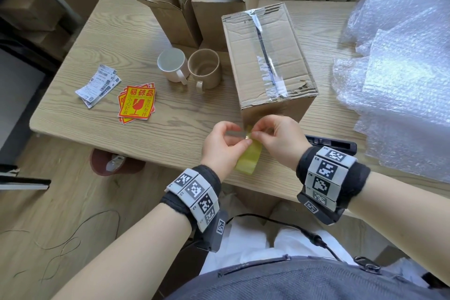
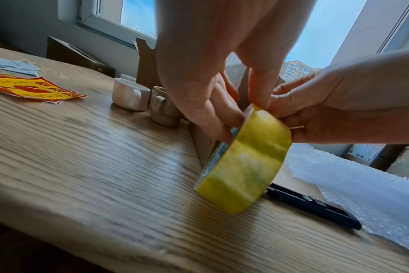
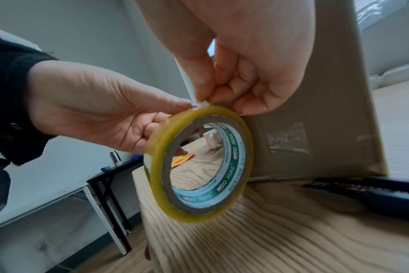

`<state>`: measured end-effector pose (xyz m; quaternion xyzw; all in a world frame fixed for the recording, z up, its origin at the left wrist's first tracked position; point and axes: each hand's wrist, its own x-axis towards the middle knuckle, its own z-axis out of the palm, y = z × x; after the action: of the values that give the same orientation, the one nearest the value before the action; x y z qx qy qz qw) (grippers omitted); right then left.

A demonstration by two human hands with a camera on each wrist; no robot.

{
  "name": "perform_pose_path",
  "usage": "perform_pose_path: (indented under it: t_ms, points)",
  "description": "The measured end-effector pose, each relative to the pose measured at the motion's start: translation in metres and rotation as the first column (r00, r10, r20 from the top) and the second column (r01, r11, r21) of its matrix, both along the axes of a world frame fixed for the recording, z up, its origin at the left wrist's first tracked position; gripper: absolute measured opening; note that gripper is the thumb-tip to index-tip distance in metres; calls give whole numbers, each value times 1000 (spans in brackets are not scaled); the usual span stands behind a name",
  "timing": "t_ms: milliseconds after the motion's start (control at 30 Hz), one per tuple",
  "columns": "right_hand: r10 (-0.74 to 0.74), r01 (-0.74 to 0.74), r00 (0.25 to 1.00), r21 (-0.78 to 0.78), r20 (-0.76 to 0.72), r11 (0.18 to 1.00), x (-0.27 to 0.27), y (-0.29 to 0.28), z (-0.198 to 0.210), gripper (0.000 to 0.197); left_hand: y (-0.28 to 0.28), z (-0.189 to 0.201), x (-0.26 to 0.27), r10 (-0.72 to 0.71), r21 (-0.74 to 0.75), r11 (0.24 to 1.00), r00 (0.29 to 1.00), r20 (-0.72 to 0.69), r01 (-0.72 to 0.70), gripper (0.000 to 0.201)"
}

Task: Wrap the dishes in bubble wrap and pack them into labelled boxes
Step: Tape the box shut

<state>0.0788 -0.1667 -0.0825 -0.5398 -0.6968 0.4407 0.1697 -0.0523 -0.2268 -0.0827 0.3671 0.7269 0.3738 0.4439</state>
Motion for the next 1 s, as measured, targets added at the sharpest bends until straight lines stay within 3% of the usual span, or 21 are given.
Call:
perform_pose_path:
  t_ms: [133,233,367,433,533,633,867,933,1000]
  points:
    - [43,-44,999,-37,-4,998,-13,-2,-2,5,-3,0,-23,-37,-31,999,995,-91,35,30]
    - [100,-101,994,-49,-34,994,-26,-5,-1,32,-2,1,-51,-40,-43,999,972,-231,31,31]
    - [208,-208,978,-6,-17,978,-46,-8,3,33,9,3,-93,-141,-105,989,855,-499,102,23]
    - [231,-220,972,170,-49,961,-58,-8,9,24,20,1,-109,-241,-182,970,745,-622,161,21]
    - [299,-206,949,513,-104,833,-78,-3,19,21,38,-8,-128,-361,-290,933,588,-724,215,22]
    - [302,-178,949,636,-90,751,-92,12,28,23,54,-17,-138,-437,-352,899,496,-750,260,23]
    - [76,-106,994,661,75,743,-83,34,34,33,77,-26,-138,-587,-433,809,499,-638,398,26]
    - [-37,-125,970,622,241,773,-72,40,39,49,86,-14,-128,-504,-316,852,496,-706,417,30]
    - [-102,-144,885,476,454,868,-61,47,45,74,96,1,-115,-371,-107,887,557,-743,448,33]
